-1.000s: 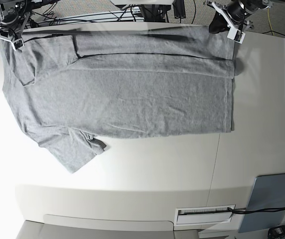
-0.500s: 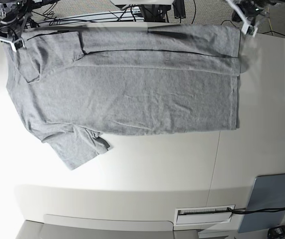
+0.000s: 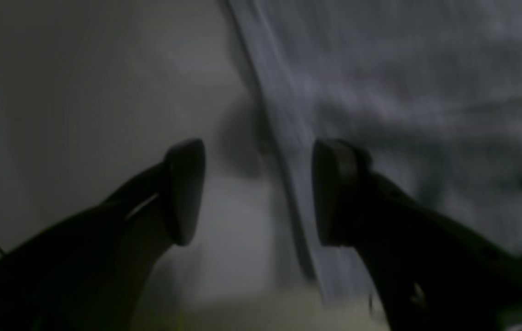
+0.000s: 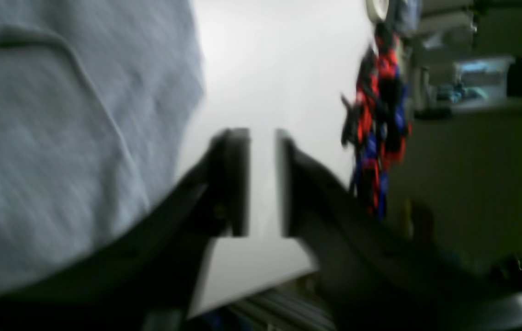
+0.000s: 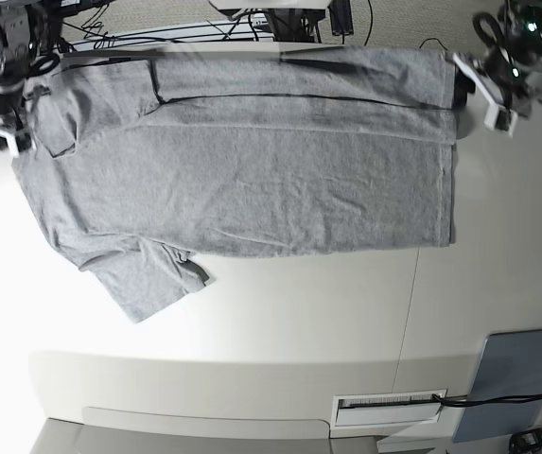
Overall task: Fold the T-shirt properly
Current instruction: 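Release the shirt and move both grippers to the hem corners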
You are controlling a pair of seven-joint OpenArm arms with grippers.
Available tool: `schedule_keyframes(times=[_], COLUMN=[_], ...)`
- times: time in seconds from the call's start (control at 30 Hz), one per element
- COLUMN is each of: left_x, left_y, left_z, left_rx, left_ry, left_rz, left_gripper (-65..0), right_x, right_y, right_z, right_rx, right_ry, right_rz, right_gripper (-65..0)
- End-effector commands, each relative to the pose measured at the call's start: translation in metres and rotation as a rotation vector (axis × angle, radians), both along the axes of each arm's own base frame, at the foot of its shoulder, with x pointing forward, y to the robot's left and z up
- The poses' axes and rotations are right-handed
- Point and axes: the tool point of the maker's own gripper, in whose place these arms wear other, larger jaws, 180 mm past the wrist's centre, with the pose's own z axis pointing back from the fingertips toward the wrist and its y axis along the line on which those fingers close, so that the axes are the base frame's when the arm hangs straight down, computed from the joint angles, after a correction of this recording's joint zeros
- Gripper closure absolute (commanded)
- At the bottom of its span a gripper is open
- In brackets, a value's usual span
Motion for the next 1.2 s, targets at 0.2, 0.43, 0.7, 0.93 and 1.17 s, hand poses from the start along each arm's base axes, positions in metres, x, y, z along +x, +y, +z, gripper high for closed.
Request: schedule_keyframes(times=[0.2, 0.43, 0.7, 0.93, 1.17], left_x=[0.092, 0.151, 0.192, 0.2, 0.203], left_y=[0.016, 0.037, 0.052, 0.03, 0.012], left_z=[0.036, 0.025, -0.001, -0.024, -0.054], left_rx=[-0.123, -0.254, -0.393, -0.422, -0.255], left_ry=[-0.226, -0.219, -0.145, -0.04, 0.039], left_rz=[0.088, 0.142, 0.205, 0.149, 0.156], left_gripper=[-38.2, -38.2, -38.2, -38.0, -38.0], right_x=[0.059, 0.089, 0.089, 0.088, 0.086], right_y=[0.007, 0.014, 0.018, 0.018, 0.016], right_z=[0.044, 0.068, 0.059, 0.057, 0.055], right_rx=[0.054, 0.161, 0.225, 0.239, 0.238], right_ry=[-0.187, -0.31, -0.279, -0.274, -0.263], right_rz=[0.034, 0.033, 0.015, 0.007, -0.006], right_gripper=[-29.7, -29.6, -29.6, -29.6, -29.6])
